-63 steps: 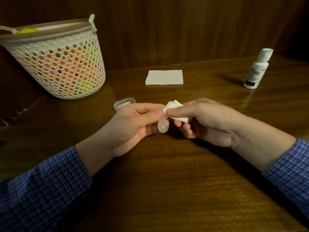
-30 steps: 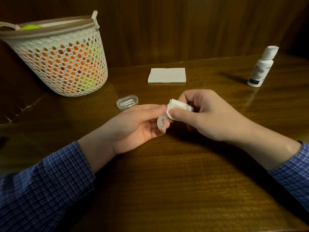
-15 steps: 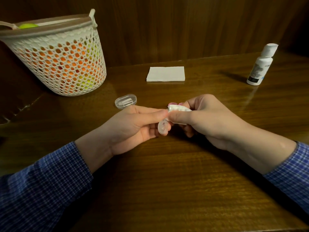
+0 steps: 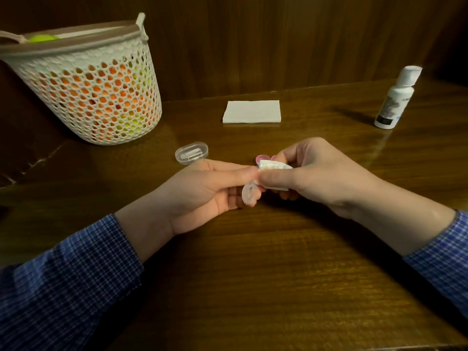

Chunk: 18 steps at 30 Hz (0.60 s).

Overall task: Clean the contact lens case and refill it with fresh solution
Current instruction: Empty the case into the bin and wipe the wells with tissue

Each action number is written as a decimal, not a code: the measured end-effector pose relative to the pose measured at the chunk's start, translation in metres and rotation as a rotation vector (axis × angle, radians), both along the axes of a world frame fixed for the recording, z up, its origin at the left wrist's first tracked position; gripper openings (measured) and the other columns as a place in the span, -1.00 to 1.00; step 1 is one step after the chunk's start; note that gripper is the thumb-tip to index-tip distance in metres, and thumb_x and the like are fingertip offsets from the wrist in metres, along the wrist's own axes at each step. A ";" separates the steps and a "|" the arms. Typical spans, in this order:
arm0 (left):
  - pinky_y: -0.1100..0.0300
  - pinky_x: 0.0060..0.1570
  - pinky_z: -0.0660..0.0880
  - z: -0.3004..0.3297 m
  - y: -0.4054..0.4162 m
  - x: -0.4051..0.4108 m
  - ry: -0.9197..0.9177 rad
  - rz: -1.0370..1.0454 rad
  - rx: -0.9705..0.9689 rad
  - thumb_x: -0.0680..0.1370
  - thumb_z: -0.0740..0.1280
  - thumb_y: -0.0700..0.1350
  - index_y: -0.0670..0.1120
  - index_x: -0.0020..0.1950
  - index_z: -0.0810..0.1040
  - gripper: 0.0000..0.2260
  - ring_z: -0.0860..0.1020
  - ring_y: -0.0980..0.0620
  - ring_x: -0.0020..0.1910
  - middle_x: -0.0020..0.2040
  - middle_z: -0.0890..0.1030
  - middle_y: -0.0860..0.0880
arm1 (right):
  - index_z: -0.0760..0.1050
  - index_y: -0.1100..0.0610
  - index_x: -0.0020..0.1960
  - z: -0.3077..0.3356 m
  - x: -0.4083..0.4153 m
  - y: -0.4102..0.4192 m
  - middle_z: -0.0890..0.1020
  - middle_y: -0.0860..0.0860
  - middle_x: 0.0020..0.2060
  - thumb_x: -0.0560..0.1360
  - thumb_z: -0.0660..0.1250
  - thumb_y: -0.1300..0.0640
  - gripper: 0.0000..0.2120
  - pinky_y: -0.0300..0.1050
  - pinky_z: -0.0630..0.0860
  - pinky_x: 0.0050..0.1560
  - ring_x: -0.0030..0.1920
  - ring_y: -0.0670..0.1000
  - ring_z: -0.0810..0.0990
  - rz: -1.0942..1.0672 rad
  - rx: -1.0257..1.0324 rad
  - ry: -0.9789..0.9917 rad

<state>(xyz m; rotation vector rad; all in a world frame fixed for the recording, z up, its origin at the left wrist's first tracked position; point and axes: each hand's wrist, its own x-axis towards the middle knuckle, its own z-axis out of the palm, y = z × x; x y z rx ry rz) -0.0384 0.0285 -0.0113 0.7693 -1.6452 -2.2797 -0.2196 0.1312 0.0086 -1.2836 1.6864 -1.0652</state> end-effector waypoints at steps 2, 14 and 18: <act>0.25 -0.08 0.61 0.000 0.001 0.001 0.004 0.002 -0.004 0.50 0.38 -0.11 -0.26 0.18 0.68 -0.67 0.68 0.11 -0.17 -0.13 0.71 -0.08 | 0.73 0.16 -0.21 -0.002 0.002 -0.001 0.75 0.04 -0.31 0.31 0.60 -0.01 -0.76 -0.32 0.54 -0.36 -0.37 -0.09 0.65 -0.031 0.014 -0.013; 0.30 0.09 0.59 -0.005 0.010 -0.002 0.105 0.156 -0.244 0.48 0.37 -0.11 -0.15 0.16 0.71 -0.71 0.65 0.08 0.23 0.17 0.73 -0.04 | 0.67 0.22 -0.23 -0.003 0.006 -0.002 0.63 0.06 -0.48 0.44 0.56 0.19 -0.87 -0.26 0.43 -0.53 -0.52 -0.11 0.53 -0.129 0.148 -0.315; 0.22 0.09 0.62 -0.003 0.010 -0.003 0.059 0.155 -0.167 0.46 0.38 -0.11 -0.13 0.12 0.73 -0.72 0.67 0.04 0.21 0.16 0.73 -0.02 | 0.69 0.09 -0.25 -0.004 0.005 -0.002 0.69 -0.04 -0.45 0.43 0.58 0.04 -0.84 -0.36 0.48 -0.48 -0.47 -0.14 0.61 -0.145 0.009 0.004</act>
